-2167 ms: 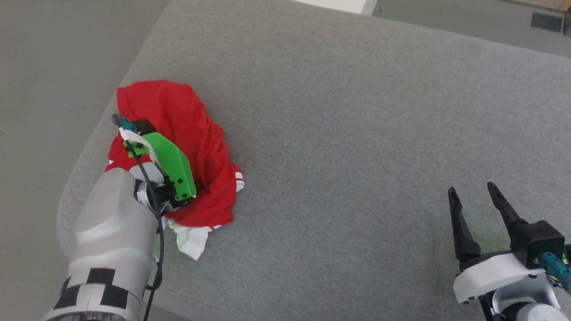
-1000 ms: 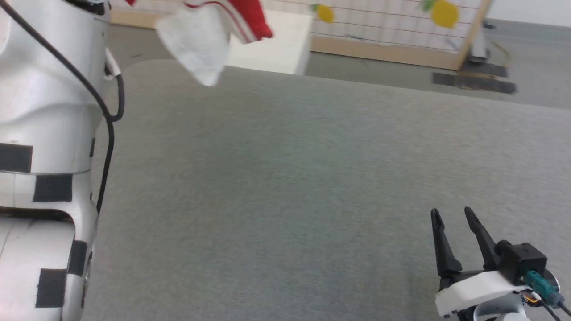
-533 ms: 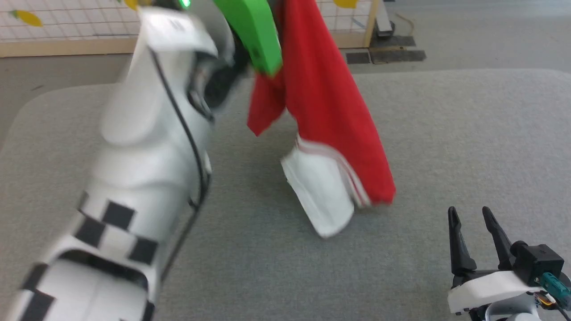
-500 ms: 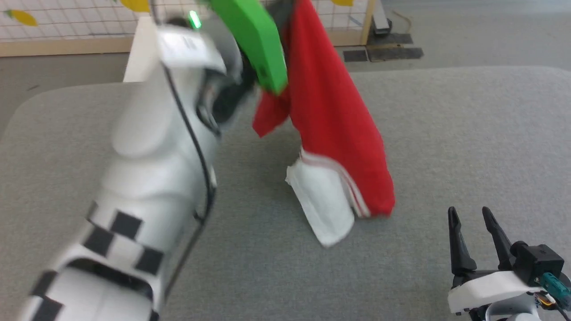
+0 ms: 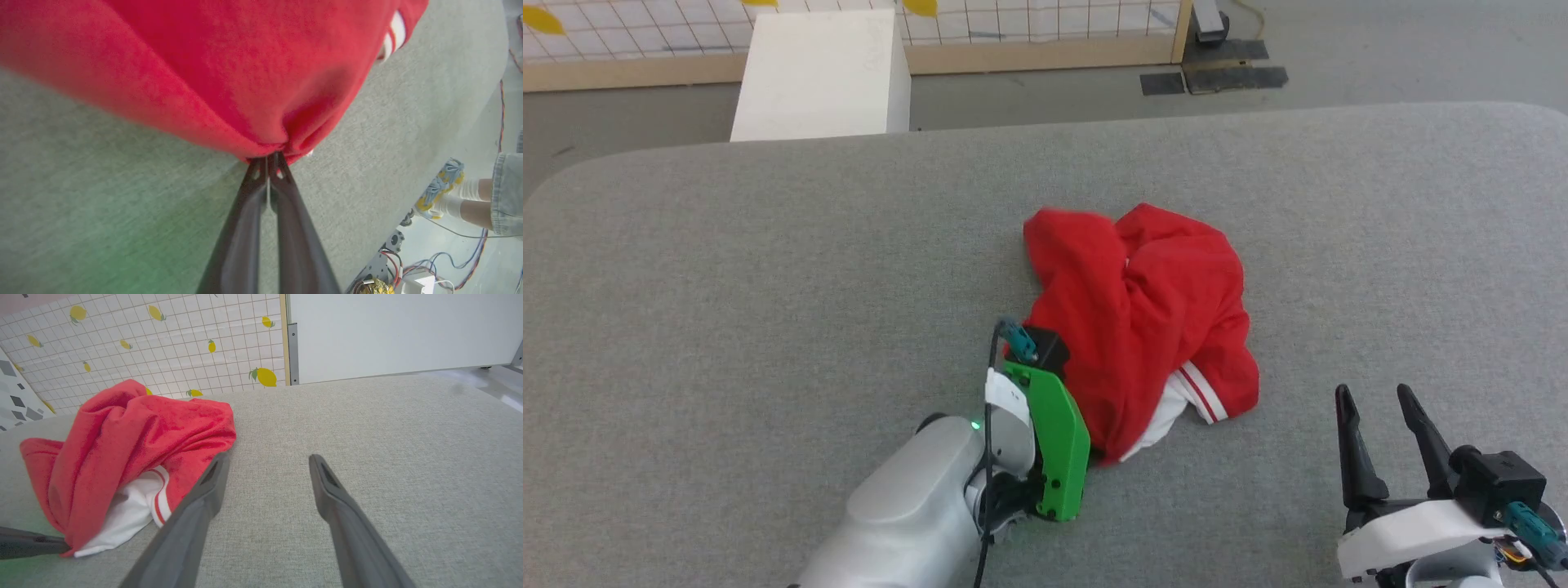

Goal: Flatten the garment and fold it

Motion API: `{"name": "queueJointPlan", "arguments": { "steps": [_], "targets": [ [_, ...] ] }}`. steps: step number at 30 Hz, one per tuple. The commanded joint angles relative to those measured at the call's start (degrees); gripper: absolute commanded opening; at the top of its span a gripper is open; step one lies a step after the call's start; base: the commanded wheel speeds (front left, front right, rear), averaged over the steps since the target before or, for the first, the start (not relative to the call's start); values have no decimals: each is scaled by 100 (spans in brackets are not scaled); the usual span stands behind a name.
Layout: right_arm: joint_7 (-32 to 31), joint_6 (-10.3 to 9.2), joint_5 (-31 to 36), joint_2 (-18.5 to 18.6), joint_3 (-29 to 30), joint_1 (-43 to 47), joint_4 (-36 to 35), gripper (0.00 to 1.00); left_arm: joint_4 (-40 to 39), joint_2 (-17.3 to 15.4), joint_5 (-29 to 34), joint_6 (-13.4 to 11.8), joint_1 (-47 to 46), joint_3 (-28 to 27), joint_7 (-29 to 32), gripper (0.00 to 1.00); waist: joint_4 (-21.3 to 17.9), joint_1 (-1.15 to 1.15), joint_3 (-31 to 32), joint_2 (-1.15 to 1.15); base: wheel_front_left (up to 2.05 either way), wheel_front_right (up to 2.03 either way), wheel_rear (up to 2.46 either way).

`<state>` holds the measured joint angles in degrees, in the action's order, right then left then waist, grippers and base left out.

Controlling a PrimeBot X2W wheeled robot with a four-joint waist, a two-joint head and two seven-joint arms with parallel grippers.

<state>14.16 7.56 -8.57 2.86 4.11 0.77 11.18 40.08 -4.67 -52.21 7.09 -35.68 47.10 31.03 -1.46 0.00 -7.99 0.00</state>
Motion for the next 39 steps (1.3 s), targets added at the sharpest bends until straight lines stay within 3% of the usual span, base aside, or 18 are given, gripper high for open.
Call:
{"name": "queueJointPlan", "arguments": {
  "steps": [1,2,3,9,15,20,24,28,33,39],
  "targets": [
    [51,-8,-5,1,6,-92,28,100,56,24,-68,7,123,38,142,0,27,0,55,0,0,0,0],
    [52,-8,-11,1,1,-83,39,100,74,30,-127,-25,163,28,225,1,37,0,79,0,0,0,0],
    [56,-8,-33,1,0,-46,65,100,15,47,-302,-99,198,-109,245,100,78,0,148,0,0,0,0],
    [66,-8,-109,1,16,72,160,100,-629,-28,-865,-255,30,-938,-201,100,231,0,413,0,0,0,0],
    [74,-8,-186,1,10,144,259,100,-1318,-486,-1029,-502,-50,-1960,-1313,100,329,0,703,0,0,0,0],
    [76,-8,-206,1,56,160,293,100,-1793,-1090,-481,-683,258,-2568,-2795,100,353,0,874,0,0,0,0],
    [76,-8,-162,1,120,149,261,100,-2108,-1673,373,-1035,803,-2720,-3937,100,317,0,988,0,0,0,0],
    [23,-8,-107,1,197,183,264,100,-2551,-2001,1090,-1285,1570,-2709,-4504,100,300,0,1109,0,0,0,0],
    [-136,-8,-63,1,333,251,228,100,-3116,-1858,1622,-1520,2602,-2880,-4597,100,313,0,1119,0,0,0,0],
    [-503,-8,-13,1,231,258,162,100,-3668,-1300,2101,-1490,3402,-3383,-4601,100,320,0,1053,0,0,0,0]
  ]
}}
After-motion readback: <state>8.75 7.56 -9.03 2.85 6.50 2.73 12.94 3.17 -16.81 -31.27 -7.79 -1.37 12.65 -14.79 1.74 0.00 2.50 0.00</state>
